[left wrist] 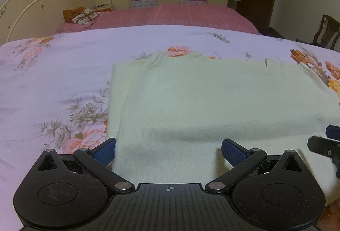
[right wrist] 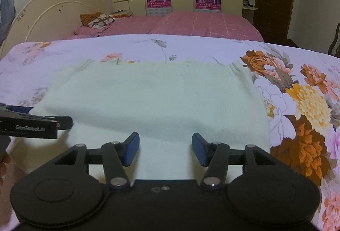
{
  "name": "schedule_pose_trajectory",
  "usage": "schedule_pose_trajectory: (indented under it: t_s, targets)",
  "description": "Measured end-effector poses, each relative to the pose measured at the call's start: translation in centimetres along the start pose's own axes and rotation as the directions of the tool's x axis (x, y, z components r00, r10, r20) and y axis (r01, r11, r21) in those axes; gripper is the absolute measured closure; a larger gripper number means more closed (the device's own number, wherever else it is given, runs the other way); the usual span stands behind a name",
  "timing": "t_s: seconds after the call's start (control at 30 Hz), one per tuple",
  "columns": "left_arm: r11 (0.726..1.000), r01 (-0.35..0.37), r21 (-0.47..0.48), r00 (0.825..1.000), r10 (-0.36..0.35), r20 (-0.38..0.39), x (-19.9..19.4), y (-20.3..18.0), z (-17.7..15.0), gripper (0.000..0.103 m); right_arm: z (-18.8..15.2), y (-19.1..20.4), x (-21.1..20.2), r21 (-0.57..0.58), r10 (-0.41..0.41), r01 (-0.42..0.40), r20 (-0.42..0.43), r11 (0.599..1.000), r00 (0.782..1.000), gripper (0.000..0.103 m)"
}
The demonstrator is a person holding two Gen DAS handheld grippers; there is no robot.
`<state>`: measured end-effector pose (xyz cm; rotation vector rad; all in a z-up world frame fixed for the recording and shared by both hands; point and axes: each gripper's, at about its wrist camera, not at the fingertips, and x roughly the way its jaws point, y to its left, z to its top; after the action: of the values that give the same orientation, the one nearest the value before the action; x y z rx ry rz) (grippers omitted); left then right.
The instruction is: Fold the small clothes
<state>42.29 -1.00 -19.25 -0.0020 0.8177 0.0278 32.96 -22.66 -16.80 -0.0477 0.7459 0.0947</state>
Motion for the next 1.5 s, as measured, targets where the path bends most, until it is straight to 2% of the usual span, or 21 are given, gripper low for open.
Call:
schedule_pose_trajectory:
  t_s: [0.47, 0.7, 0.87, 1.0, 1.07, 1.17, 1.37, 1.5]
  targets:
    - [1.0, -0.008, 0.015, 1.0, 0.008, 0.019, -1.1, -0.2, -0.1, 0.0, -0.5, 1.0, -0.3, 0.0, 0.027, -0.027, -0.002, 1.0, 1.0, 0.046]
    - [1.0, 0.015, -0.003, 0.999, -0.015, -0.042, -0.9, 0.6, -3.5, 0.0, -1.5, 1.2, 0.5, -0.015, 0.01, -0.011, -0.033, 1.0, 0.999, 0.046]
    - [0.993, 0.037, -0.116, 0.998, -0.042, -0.044, -2.3, 2.5, -4.8, 0.0, -2.2, 1.3, 0.0, -0.058, -0.025, 0.022, -0.04, 0.998, 0.999, 0.045]
    - [0.989, 0.069, -0.127, 0.996, -0.074, -0.042, -3.6, 3.1, -5.9, 0.0, -2.1, 1.9, -1.6, -0.048, 0.003, -0.003, 0.008, 0.999, 1.0, 0.043]
    - [0.99, 0.065, -0.124, 0.995, -0.074, -0.069, -2.9, 3.3, -6.8, 0.0, -2.7, 2.2, -1.2, -0.064, 0.001, -0.002, -0.018, 0.998, 1.0, 0.043]
    - [0.989, 0.063, -0.13, 0.995, -0.072, -0.064, -3.3, 3.3, -7.0, 0.0, -3.7, 2.2, -0.8, -0.068, -0.012, 0.009, -0.04, 0.998, 0.999, 0.043]
    - [0.961, 0.097, -0.257, 0.988, -0.123, -0.089, -4.6, 4.8, -7.9, 0.0, -3.1, 1.7, -2.7, -0.026, 0.011, -0.011, -0.003, 1.0, 1.0, 0.041]
    - [0.944, 0.132, -0.301, 0.985, -0.16, -0.071, -5.2, 4.9, -8.5, 0.0, -3.5, 0.9, -2.9, 0.015, 0.019, -0.018, -0.019, 1.0, 1.0, 0.041]
